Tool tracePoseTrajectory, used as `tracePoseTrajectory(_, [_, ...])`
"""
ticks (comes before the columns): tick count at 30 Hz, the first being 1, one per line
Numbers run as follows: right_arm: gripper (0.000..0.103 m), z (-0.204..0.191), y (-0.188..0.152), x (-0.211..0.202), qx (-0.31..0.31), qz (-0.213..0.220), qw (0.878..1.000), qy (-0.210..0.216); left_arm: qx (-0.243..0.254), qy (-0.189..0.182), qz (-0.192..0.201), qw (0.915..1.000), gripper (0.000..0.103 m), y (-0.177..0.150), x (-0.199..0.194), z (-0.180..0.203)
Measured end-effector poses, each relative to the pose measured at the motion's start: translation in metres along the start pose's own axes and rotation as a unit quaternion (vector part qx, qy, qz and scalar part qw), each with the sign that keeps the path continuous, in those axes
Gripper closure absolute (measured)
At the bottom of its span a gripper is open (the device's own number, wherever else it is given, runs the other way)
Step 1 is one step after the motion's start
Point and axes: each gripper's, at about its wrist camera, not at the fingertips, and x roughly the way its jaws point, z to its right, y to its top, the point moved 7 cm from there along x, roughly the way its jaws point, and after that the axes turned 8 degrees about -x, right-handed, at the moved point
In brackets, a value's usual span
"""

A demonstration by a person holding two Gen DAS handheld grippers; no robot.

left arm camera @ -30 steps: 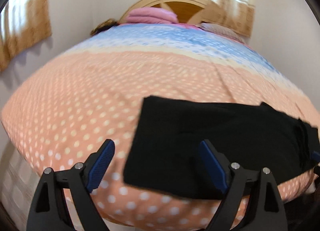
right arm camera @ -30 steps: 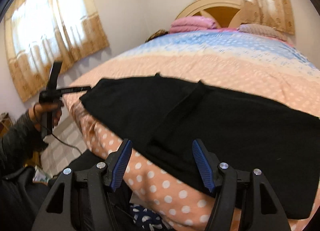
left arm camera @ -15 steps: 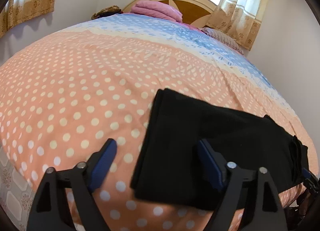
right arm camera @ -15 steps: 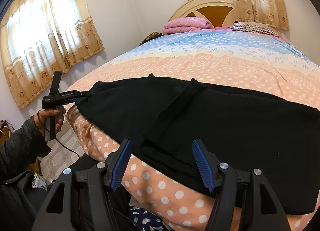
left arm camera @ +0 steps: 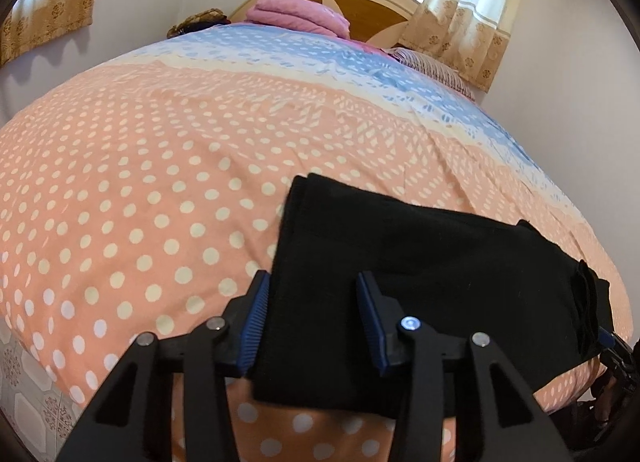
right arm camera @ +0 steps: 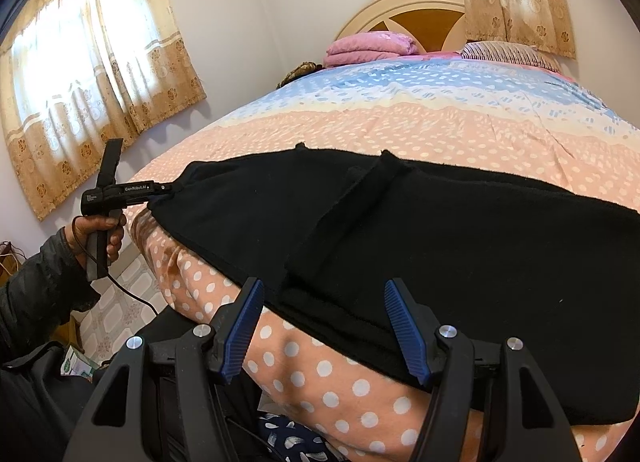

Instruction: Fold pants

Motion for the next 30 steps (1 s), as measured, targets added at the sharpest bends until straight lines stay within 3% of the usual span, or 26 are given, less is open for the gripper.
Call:
tracePoseTrajectory(4, [0.038,-0.001,-0.002,0.001,-0.004,-0.002,1.0,-0.003,-0.009,-0.004,0.001,1.0,0.049,0.001,0.004,-0.002])
tracePoseTrajectory(5, [0.038,-0.001,-0.002,0.001,-0.004,0.0,1.0,-0.003,-0.006,-0.006,0.0,1.0,0.053,0.0,0.003,-0.001])
tracePoseTrajectory(8, [0.038,-0.002,0.001,-0.004,-0.002,0.007,1.0,-0.005,-0.012,-0.028,0.002,0.9995,0.08,0.001,-0.006,0.002])
tracePoseTrajectory(16, [0.038,0.005,0.004,-0.009,0.009,0.016,1.0,-0.013,-0.031,-0.057,0.038,0.9972,0.083,0.008,-0.042,0.015])
tracePoseTrajectory(23, [0.038,0.01,0.01,-0.018,0.011,0.027,0.999,-0.022,-0.035,-0.128,0.065,0.9891,0.083,0.018,-0.076,0.048])
tracePoseTrajectory(30, [0.038,0.022,0.02,-0.039,0.022,0.043,0.998,-0.044,-0.011,-0.212,0.062,0.9753,0.084,0.02,-0.105,0.112])
